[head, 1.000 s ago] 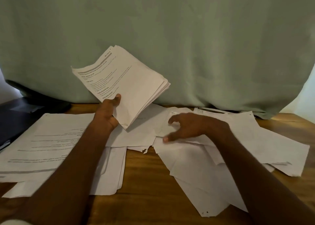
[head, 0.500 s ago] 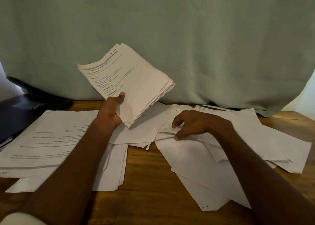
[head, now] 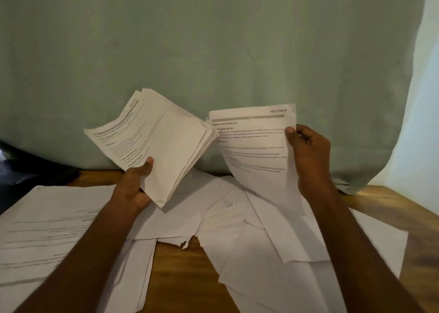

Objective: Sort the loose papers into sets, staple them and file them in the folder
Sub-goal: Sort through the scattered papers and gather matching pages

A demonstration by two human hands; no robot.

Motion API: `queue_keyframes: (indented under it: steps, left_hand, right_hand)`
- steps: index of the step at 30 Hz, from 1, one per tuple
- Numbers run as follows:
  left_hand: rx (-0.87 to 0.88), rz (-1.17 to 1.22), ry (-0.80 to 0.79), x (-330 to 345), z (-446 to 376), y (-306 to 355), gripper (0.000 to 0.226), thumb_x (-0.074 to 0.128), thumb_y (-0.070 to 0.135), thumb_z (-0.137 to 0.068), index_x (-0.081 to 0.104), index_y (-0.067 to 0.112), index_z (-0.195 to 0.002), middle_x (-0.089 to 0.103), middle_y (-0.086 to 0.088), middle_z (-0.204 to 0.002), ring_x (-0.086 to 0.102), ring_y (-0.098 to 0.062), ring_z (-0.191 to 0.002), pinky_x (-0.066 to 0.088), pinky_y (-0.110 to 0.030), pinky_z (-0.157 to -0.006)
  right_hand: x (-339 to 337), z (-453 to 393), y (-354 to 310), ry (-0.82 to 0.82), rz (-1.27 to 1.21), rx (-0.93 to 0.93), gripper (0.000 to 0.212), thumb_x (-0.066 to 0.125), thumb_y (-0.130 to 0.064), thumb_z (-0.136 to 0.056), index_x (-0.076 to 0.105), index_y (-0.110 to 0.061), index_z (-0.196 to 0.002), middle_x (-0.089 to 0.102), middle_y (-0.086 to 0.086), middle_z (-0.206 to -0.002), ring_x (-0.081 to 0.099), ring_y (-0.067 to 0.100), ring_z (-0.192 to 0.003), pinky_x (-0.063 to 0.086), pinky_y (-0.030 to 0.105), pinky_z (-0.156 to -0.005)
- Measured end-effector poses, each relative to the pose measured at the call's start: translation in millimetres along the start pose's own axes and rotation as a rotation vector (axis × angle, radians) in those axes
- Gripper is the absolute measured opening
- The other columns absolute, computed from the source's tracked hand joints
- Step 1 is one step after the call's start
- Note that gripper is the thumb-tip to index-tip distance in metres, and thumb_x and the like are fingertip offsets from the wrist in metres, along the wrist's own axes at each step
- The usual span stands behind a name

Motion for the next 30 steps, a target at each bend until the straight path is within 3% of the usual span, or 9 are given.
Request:
queue_keyframes:
  steps: [6,10,13,18,20,22,25,28,30]
  left_hand:
    - [0.004,0.001,-0.036,10,5,1,0.046,0.053,0.008,-0.104,0.051,0.018,-0.149,0.061,-0.008,-0.142,0.064,-0.024,-0.114,0.059,-0.044,-0.088]
    - [0.024,-0.047,-0.034,11,7,3,0.044,0.049,0.007,-0.106,0.049,0.015,-0.149,0.055,-0.013,-0.150,0.056,-0.030,-0.125,0.046,-0.053,-0.110]
    - [0.012,-0.032,-0.044,14,7,3,0.042,0.050,0.007,-0.106,0.051,0.017,-0.147,0.058,-0.009,-0.145,0.059,-0.027,-0.122,0.054,-0.048,-0.101]
    - [-0.026,0.018,-0.086,17,10,0,0.028,0.055,0.010,-0.103,0.069,0.022,-0.124,0.070,-0.006,-0.130,0.069,-0.023,-0.112,0.063,-0.043,-0.086]
    - [-0.043,0.035,-0.144,24,14,-2,0.034,0.059,0.011,-0.099,0.070,0.018,-0.130,0.071,-0.009,-0.131,0.069,-0.027,-0.117,0.062,-0.048,-0.089]
    - [-0.033,0.032,-0.189,31,17,-3,0.049,0.062,0.010,-0.095,0.059,0.016,-0.144,0.065,-0.011,-0.139,0.063,-0.031,-0.128,0.054,-0.053,-0.102]
    - [0.019,-0.005,-0.233,41,18,-2,0.055,0.063,0.007,-0.094,0.056,0.017,-0.147,0.063,-0.010,-0.142,0.061,-0.031,-0.131,0.051,-0.052,-0.106]
    - [0.053,-0.066,-0.272,48,20,-5,0.054,0.065,0.005,-0.094,0.057,0.018,-0.146,0.063,-0.010,-0.142,0.061,-0.031,-0.130,0.052,-0.050,-0.106]
    - [0.062,-0.122,-0.276,51,21,-9,0.057,0.070,0.005,-0.092,0.056,0.017,-0.146,0.063,-0.011,-0.142,0.059,-0.032,-0.132,0.046,-0.054,-0.111]
  right_hand:
    - [-3,4,13,0.032,-0.032,0.046,0.016,0.065,-0.020,-0.100,0.073,-0.033,-0.095,0.076,-0.021,-0.085,0.071,-0.002,-0.077,0.050,0.006,-0.062]
    - [1,7,13,0.027,-0.048,0.058,0.018,0.064,-0.021,-0.100,0.072,-0.035,-0.092,0.075,-0.024,-0.083,0.071,-0.005,-0.076,0.049,0.005,-0.062]
    - [3,9,11,0.028,-0.026,0.054,0.019,0.064,-0.023,-0.101,0.070,-0.038,-0.090,0.073,-0.030,-0.080,0.069,-0.008,-0.075,0.047,0.002,-0.060]
    - [8,14,6,0.024,0.030,0.002,0.020,0.062,-0.024,-0.102,0.068,-0.040,-0.092,0.070,-0.035,-0.079,0.068,-0.010,-0.077,0.046,0.001,-0.061]
    - [10,19,1,0.064,0.042,-0.036,0.016,0.060,-0.022,-0.103,0.069,-0.036,-0.101,0.070,-0.036,-0.083,0.068,-0.011,-0.082,0.048,0.002,-0.063]
    - [12,26,-8,0.133,0.043,-0.105,0.021,0.059,-0.018,-0.104,0.064,-0.030,-0.121,0.069,-0.033,-0.098,0.069,-0.008,-0.090,0.052,0.006,-0.065]
    - [20,39,-22,0.158,0.024,-0.220,0.034,0.055,-0.013,-0.105,0.052,-0.032,-0.133,0.067,-0.017,-0.119,0.072,0.008,-0.099,0.059,0.020,-0.065]
    - [30,45,-32,0.130,0.030,-0.310,0.023,0.051,-0.005,-0.105,0.061,-0.023,-0.116,0.067,-0.013,-0.099,0.066,0.010,-0.085,0.054,0.029,-0.065]
    - [39,45,-31,0.072,0.029,-0.298,0.029,0.048,0.003,-0.103,0.070,-0.015,-0.099,0.071,-0.009,-0.095,0.067,0.010,-0.090,0.053,0.027,-0.078]
Point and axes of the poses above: each hand's wrist, its own z-axis away from the middle knuckle, its own x-axis out of the palm, y = z × x, the point moved 9 cm from there along -z, towards the middle knuckle
